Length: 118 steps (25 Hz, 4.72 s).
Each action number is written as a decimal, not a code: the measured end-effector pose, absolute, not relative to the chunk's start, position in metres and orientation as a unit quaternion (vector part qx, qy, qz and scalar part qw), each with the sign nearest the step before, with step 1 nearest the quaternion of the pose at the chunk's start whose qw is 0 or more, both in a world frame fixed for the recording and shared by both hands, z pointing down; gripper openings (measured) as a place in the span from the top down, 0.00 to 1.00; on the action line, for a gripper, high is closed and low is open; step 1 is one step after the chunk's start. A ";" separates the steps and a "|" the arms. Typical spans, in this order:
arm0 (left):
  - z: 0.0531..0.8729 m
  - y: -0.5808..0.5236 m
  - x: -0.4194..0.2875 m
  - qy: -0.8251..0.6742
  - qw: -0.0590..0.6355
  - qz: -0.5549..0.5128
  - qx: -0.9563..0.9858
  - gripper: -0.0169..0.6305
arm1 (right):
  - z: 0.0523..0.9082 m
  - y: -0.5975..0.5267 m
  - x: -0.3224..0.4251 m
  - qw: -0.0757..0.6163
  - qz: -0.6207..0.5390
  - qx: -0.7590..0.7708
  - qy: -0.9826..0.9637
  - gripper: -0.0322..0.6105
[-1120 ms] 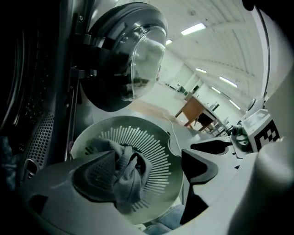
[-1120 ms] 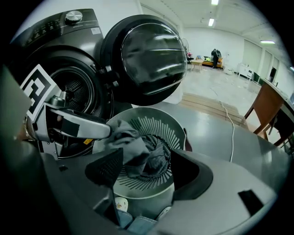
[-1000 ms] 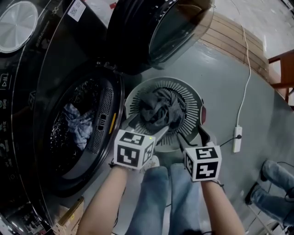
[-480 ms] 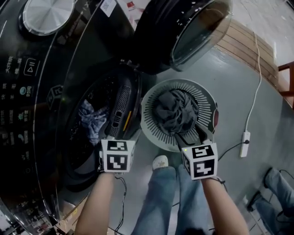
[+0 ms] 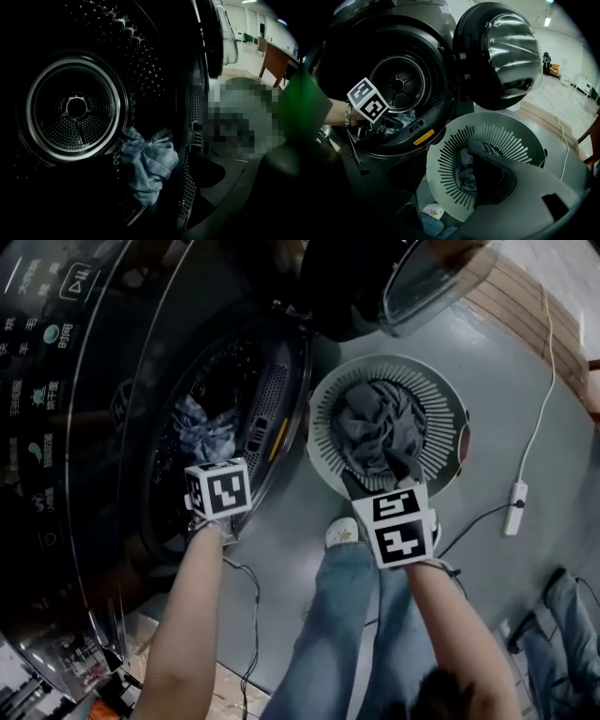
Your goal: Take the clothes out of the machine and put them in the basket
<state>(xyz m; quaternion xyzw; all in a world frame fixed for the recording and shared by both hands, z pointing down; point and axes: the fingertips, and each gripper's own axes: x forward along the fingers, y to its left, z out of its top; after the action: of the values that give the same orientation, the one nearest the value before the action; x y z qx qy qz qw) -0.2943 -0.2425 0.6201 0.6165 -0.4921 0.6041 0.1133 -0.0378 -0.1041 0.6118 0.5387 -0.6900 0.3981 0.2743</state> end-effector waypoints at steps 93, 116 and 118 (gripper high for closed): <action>0.683 -0.233 -0.210 -0.370 0.105 0.618 0.686 0.40 | 0.629 -0.042 -0.002 0.268 0.440 0.590 -0.622 0.58; 0.553 -0.109 0.007 -0.261 0.165 0.363 0.879 0.91 | 0.587 0.010 0.058 0.264 0.430 0.601 -0.620 0.61; 0.537 -0.098 0.026 -0.252 0.172 0.334 0.892 0.91 | 0.578 0.017 0.070 0.265 0.428 0.604 -0.617 0.61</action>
<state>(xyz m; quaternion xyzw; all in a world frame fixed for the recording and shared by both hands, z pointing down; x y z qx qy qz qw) 0.0256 -0.0985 0.5375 0.8920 -0.2516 0.3339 0.1717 0.0696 0.0171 0.5775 0.6043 -0.6172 0.4282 0.2654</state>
